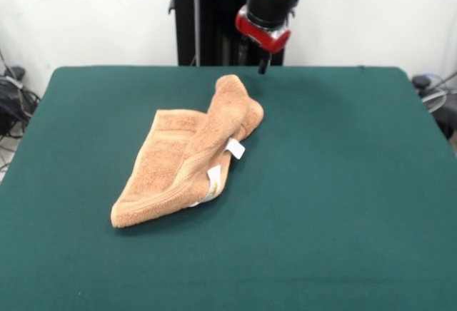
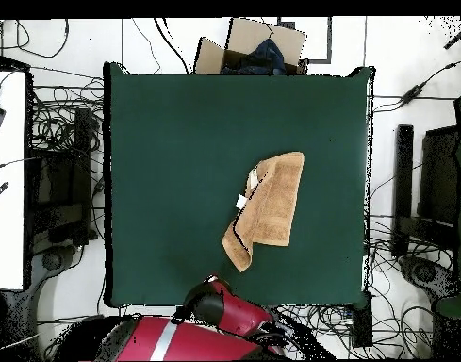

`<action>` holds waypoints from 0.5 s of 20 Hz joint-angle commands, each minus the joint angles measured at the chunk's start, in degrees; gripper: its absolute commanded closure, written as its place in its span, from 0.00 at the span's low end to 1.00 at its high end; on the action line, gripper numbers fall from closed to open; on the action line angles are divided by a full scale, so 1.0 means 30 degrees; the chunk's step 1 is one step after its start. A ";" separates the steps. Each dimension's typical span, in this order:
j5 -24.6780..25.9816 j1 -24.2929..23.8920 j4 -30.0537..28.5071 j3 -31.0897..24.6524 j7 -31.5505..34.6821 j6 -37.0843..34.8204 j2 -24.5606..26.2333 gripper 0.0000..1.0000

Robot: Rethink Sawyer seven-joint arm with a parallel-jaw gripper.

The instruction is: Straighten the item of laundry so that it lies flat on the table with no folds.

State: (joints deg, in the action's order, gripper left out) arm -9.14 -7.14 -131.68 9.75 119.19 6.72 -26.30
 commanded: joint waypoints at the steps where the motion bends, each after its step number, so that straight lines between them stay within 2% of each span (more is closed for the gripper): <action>1: 0.0613 -0.0699 0.1208 -0.0421 0.1430 -0.1673 0.0076 0.00; 6: 0.1017 -0.0982 0.1881 -0.0394 0.0725 -0.3021 -0.0687 0.00; 10: 0.1025 -0.1193 0.2021 -0.0752 0.1101 -0.3145 -0.0914 0.00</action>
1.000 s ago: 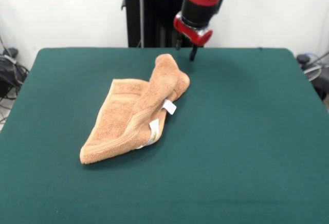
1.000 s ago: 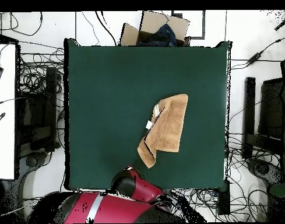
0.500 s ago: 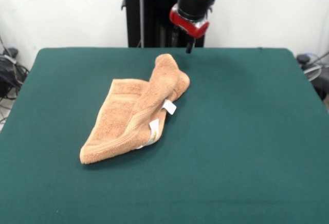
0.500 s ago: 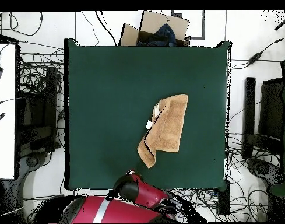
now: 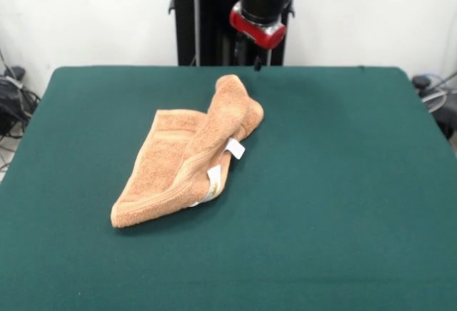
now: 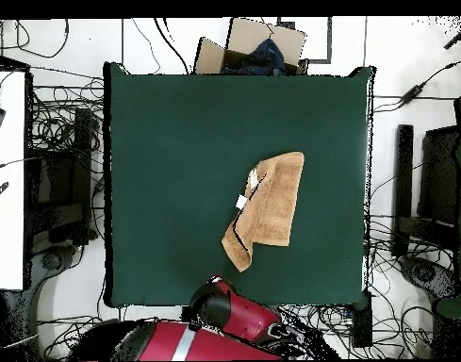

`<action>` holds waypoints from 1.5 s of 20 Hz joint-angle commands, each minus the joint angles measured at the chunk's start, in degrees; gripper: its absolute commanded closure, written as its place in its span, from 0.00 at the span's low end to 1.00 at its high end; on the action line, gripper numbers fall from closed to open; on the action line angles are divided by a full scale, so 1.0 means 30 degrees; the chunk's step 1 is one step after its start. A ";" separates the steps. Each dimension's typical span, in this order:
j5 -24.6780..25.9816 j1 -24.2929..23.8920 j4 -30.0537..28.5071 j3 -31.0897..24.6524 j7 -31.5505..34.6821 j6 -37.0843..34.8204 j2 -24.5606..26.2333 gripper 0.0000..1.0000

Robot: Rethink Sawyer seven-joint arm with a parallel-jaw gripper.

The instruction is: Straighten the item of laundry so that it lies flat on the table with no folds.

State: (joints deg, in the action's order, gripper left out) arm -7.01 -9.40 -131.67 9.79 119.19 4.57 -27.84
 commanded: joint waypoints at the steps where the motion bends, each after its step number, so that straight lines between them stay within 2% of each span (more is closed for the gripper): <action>1: 0.0161 -0.0405 0.1929 -0.0837 0.1429 -0.2348 -0.0564 0.00; 9: -0.0186 -0.0003 0.2224 -0.0740 0.1841 -0.2752 -0.1287 0.00; 12: 0.0952 -0.0191 0.3235 -0.0813 0.0643 -0.1841 -0.0603 0.00; 16: 0.2186 -0.0914 0.4320 -0.1326 0.0078 -0.0602 0.0637 0.00; 27: 0.4284 -0.2192 0.6911 -0.2069 -0.0508 -0.1916 0.1893 0.00; 30: 0.4505 -0.2148 0.7281 -0.2074 -0.0387 -0.2738 0.1710 0.00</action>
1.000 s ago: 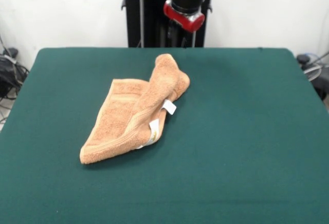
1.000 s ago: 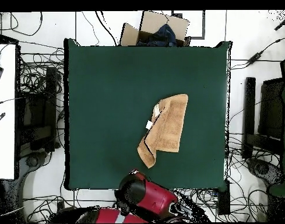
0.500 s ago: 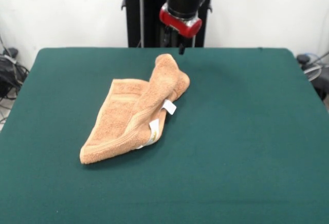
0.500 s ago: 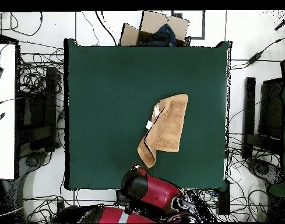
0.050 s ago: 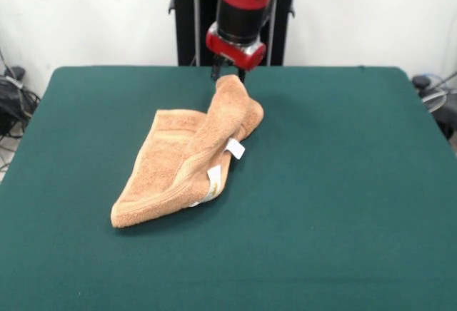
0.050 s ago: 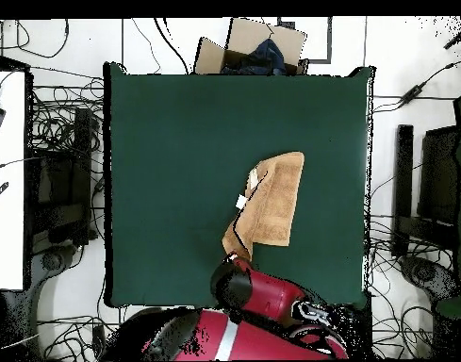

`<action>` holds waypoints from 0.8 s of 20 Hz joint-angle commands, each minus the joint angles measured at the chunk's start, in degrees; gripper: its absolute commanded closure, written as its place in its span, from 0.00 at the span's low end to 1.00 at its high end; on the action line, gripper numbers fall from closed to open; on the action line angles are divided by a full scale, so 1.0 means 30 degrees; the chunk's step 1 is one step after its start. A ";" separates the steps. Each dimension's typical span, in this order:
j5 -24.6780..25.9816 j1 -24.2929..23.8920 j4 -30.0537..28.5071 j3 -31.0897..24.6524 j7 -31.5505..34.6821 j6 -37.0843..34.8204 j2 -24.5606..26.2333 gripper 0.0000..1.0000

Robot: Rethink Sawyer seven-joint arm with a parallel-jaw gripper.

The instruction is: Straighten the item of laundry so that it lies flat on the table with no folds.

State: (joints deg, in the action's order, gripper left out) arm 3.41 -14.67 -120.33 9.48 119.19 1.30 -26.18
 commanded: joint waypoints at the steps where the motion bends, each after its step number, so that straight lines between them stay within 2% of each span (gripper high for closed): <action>1: 0.1049 -0.0326 0.3537 -0.1938 -0.0282 -0.1896 0.1029 0.00; 7: 0.1215 -0.0236 0.3527 -0.1916 0.0298 -0.2010 0.0867 0.00; 16: 0.0825 0.0212 0.3428 -0.1838 0.1651 0.0081 0.1639 0.00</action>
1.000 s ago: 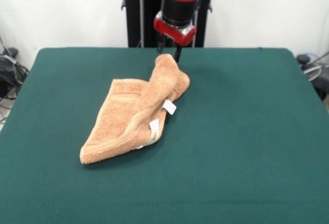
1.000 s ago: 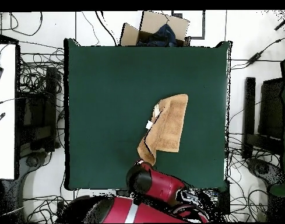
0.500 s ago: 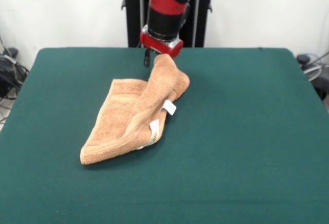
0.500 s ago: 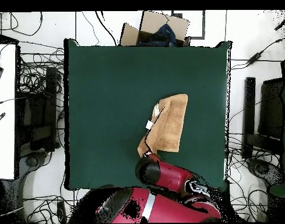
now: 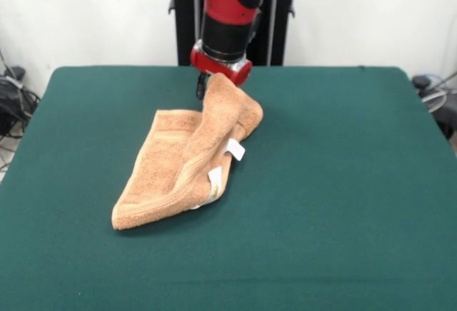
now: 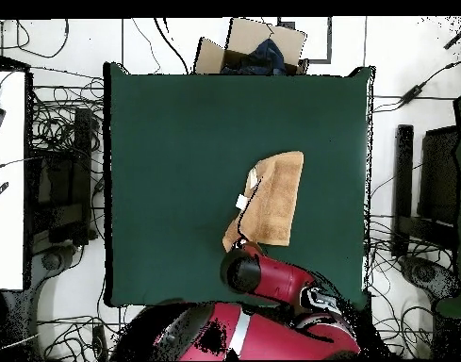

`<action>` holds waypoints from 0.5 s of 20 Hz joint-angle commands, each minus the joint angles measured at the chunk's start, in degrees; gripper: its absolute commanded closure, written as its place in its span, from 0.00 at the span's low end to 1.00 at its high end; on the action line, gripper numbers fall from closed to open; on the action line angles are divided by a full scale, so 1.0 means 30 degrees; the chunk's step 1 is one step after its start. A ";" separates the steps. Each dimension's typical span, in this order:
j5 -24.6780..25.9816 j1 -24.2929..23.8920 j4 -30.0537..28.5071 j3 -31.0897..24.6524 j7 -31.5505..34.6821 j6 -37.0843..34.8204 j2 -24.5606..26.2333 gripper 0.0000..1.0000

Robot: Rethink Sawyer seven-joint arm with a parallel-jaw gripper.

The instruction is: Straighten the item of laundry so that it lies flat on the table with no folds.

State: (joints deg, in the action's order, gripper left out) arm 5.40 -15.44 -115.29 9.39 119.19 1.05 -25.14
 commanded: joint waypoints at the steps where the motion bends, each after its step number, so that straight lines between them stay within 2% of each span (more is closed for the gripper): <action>1: 0.0135 0.0441 0.1774 -0.1871 0.1725 0.0329 0.1410 0.00; 10: 0.0083 0.0845 0.1727 -0.1724 0.2081 0.1212 0.1707 0.00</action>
State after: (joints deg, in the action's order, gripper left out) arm 5.38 -14.63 -115.07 9.33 119.19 1.81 -23.25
